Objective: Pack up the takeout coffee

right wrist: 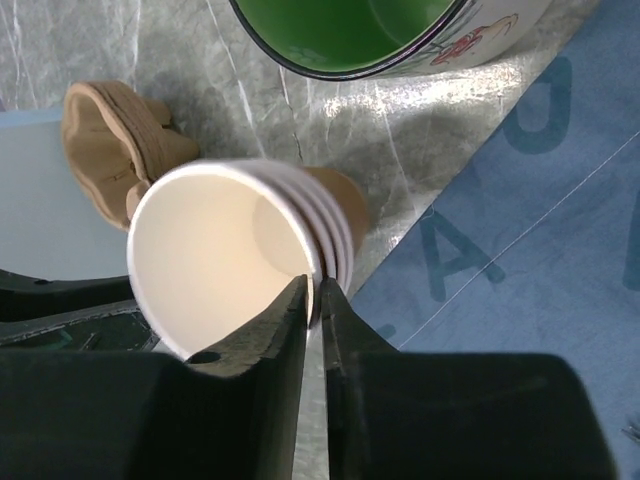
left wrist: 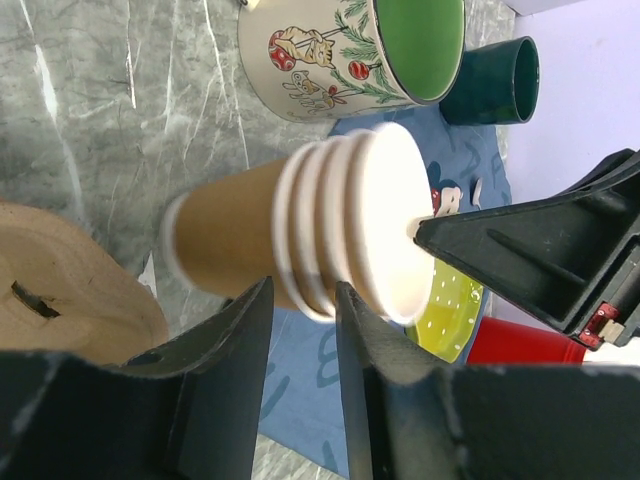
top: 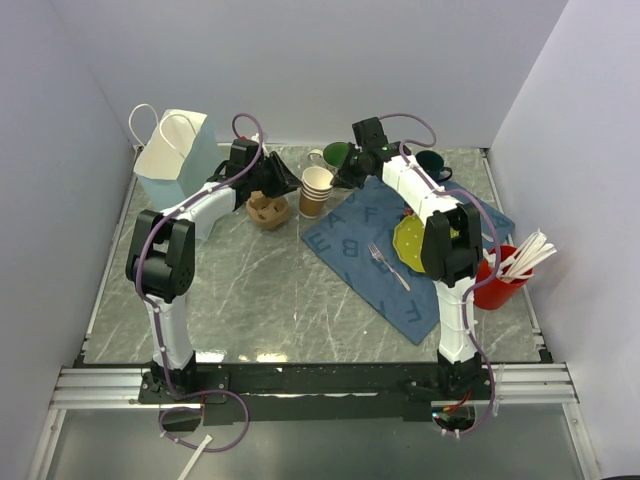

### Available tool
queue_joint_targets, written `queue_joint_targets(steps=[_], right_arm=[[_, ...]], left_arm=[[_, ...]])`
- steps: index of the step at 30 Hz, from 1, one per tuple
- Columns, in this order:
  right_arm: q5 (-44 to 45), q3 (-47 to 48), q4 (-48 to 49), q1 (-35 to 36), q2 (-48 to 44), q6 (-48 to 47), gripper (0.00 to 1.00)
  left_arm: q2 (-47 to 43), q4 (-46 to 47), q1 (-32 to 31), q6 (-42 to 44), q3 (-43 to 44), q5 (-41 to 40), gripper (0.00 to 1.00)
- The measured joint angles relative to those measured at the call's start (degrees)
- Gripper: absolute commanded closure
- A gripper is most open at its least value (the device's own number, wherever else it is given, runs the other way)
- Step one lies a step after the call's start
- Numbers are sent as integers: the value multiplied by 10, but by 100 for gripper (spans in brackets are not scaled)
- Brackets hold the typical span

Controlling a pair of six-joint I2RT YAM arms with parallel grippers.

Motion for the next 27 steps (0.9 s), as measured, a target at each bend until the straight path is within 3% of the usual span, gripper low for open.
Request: queue_joint_targets(steps=[3,27], right_arm=[[-1,1,0,0,0,-3,100],[-17,1,0,0,0,5,100]], left_arm=[[0,-3,0,2,0,0,62],[0,-2,0,2,-6,0,60]])
